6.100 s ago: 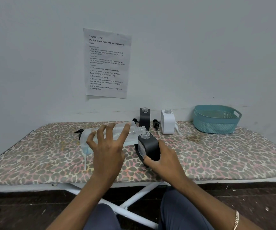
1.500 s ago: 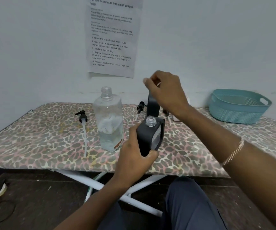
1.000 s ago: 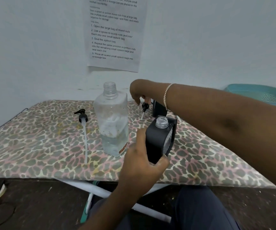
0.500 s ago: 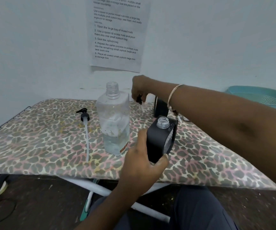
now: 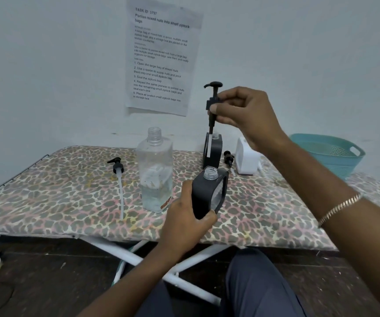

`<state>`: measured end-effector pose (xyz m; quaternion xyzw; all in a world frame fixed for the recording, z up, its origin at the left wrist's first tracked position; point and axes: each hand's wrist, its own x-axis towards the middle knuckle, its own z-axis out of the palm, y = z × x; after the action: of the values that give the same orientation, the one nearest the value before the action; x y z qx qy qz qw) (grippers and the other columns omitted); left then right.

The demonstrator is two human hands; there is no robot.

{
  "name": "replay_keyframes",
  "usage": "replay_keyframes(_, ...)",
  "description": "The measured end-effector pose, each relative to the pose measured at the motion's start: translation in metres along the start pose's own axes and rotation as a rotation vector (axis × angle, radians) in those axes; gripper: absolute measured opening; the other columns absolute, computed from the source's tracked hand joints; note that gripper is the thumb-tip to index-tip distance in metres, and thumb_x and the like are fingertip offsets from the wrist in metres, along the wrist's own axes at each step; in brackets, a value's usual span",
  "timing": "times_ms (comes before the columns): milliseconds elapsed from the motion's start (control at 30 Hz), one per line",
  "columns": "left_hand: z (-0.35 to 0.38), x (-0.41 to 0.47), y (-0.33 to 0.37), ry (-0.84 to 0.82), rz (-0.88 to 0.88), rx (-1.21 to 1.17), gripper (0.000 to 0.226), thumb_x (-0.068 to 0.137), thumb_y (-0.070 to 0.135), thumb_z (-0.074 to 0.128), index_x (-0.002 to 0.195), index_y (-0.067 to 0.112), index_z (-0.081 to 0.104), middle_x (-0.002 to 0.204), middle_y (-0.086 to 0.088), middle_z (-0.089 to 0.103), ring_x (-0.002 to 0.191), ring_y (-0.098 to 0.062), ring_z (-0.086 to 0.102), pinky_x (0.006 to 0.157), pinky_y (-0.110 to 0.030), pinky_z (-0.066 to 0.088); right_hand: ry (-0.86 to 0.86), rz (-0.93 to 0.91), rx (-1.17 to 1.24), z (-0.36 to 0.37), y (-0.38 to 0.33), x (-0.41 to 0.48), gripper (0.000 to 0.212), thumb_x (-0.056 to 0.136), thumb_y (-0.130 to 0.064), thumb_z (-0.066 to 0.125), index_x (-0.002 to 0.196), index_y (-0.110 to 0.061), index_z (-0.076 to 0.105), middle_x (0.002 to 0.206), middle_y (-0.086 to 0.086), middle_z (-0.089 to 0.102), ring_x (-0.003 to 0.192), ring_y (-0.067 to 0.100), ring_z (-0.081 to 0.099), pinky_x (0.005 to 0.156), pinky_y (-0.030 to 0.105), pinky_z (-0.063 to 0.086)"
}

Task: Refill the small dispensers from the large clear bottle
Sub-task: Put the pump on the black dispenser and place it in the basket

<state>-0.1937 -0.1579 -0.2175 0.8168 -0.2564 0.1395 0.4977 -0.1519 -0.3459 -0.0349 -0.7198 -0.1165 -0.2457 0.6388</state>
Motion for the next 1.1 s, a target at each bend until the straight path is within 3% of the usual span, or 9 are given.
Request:
replay_keyframes(167,0.0,0.0,0.001,-0.005,-0.001,-0.001,0.052,0.079,0.039,0.072,0.12,0.041,0.039,0.084,0.008,0.068,0.071,-0.012,0.067,0.06,-0.04,0.056,0.049,-0.094,-0.06,-0.008,0.009,-0.041,0.024,0.084,-0.009,0.085,0.105,-0.012,0.073,0.1,0.004,0.082,0.094,0.025,0.08,0.089,0.04,0.064)
replay_keyframes(367,0.001,0.0,-0.002,0.007,0.007,-0.007,0.052,0.078,0.039,0.073,0.119,0.039,0.04,0.083,0.009,0.067,0.072,-0.011,0.067,0.059,-0.036,0.055,0.043,-0.058,-0.076,-0.005,0.029,-0.059,0.026,0.083,-0.013,0.086,0.106,-0.015,0.073,0.103,0.001,0.082,0.094,0.023,0.08,0.085,0.033,0.064)
replay_keyframes(500,0.002,0.001,-0.004,0.012,0.018,-0.002,0.053,0.077,0.039,0.073,0.119,0.04,0.04,0.08,0.009,0.065,0.07,-0.011,0.065,0.057,-0.032,0.053,-0.009,0.001,-0.061,0.0,0.045,-0.072,0.028,0.084,-0.007,0.087,0.108,-0.014,0.074,0.099,-0.002,0.082,0.09,0.015,0.079,0.076,0.019,0.058)
replay_keyframes(700,0.002,0.002,-0.005,0.001,0.026,-0.015,0.053,0.079,0.039,0.073,0.121,0.036,0.041,0.082,0.006,0.065,0.07,-0.016,0.065,0.059,-0.038,0.054,-0.017,0.022,-0.088,-0.003,0.061,-0.09,0.029,0.084,-0.009,0.089,0.108,-0.019,0.076,0.1,-0.011,0.081,0.096,0.006,0.077,0.083,0.013,0.056)
replay_keyframes(1000,0.001,0.001,-0.005,-0.002,0.043,-0.041,0.053,0.079,0.037,0.073,0.123,0.04,0.044,0.084,0.009,0.065,0.074,-0.017,0.066,0.061,-0.037,0.054,-0.06,0.069,-0.119,-0.005,0.073,-0.099,0.032,0.082,-0.012,0.09,0.11,-0.019,0.078,0.108,-0.003,0.081,0.105,0.015,0.078,0.097,0.031,0.061)
replay_keyframes(1100,0.0,0.002,-0.005,-0.014,0.05,-0.056,0.054,0.08,0.036,0.074,0.125,0.04,0.044,0.09,0.013,0.064,0.074,-0.015,0.066,0.059,-0.033,0.054,-0.069,0.062,-0.106,-0.007,0.074,-0.1,0.031,0.082,-0.01,0.09,0.109,-0.018,0.078,0.107,-0.002,0.082,0.105,0.015,0.078,0.099,0.031,0.06)
